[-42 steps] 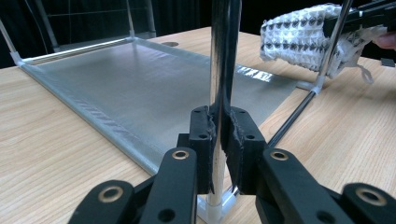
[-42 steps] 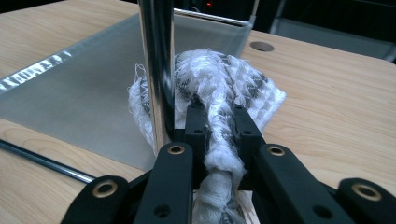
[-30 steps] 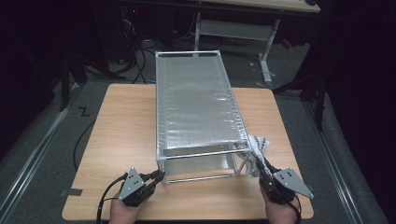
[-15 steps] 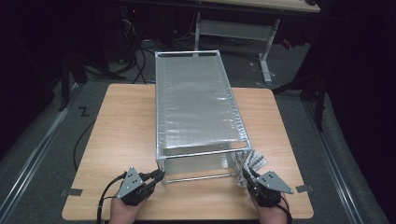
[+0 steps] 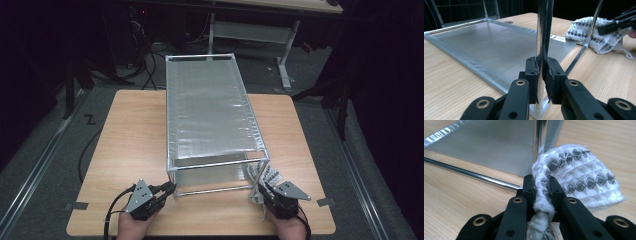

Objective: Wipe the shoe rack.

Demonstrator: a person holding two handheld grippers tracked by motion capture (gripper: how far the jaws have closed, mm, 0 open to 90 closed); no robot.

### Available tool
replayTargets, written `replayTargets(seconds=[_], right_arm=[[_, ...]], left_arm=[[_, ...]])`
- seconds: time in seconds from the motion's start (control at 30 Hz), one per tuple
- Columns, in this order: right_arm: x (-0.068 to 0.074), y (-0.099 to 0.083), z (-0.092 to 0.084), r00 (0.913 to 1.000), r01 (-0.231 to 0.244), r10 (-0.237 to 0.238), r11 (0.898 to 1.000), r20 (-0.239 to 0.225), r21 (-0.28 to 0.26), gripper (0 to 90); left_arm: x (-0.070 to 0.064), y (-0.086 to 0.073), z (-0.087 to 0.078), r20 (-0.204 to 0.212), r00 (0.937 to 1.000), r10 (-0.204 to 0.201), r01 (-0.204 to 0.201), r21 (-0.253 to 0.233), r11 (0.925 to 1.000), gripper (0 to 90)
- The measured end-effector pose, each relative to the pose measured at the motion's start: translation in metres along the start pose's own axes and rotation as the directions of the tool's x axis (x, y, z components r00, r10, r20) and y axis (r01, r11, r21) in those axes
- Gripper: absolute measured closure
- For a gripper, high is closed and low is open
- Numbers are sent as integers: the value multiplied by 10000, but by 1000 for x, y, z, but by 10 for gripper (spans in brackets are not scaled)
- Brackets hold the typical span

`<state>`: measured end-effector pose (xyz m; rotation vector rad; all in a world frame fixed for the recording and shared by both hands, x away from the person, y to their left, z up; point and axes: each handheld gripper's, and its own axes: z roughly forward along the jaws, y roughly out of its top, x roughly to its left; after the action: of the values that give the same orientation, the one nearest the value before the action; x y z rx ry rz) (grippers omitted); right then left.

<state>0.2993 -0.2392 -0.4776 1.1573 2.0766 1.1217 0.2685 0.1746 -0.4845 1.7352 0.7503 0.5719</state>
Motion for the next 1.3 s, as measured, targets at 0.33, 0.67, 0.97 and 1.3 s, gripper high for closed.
replayTargets(seconds=[0.33,0.67,0.97,1.3], right_arm=[[5,21,-24,9992,337,-310,9927,255,-1155,796],[9,48,-56,9975,573,-437,9596,552,-2754,796],[12,46,-55,9976,624,-523,9630,453,-2620,797],[7,21,-29,9995,312,-309,9908,41,-1314,797]], left_arm=[[-1,-1,0,-76,9999,136,-136,-21,9999,807],[-1,-1,0,-72,9997,234,-234,8,9997,808],[-1,-1,0,-53,9997,220,-220,-14,9998,808],[-1,-1,0,-32,9997,229,-229,-4,9997,809]])
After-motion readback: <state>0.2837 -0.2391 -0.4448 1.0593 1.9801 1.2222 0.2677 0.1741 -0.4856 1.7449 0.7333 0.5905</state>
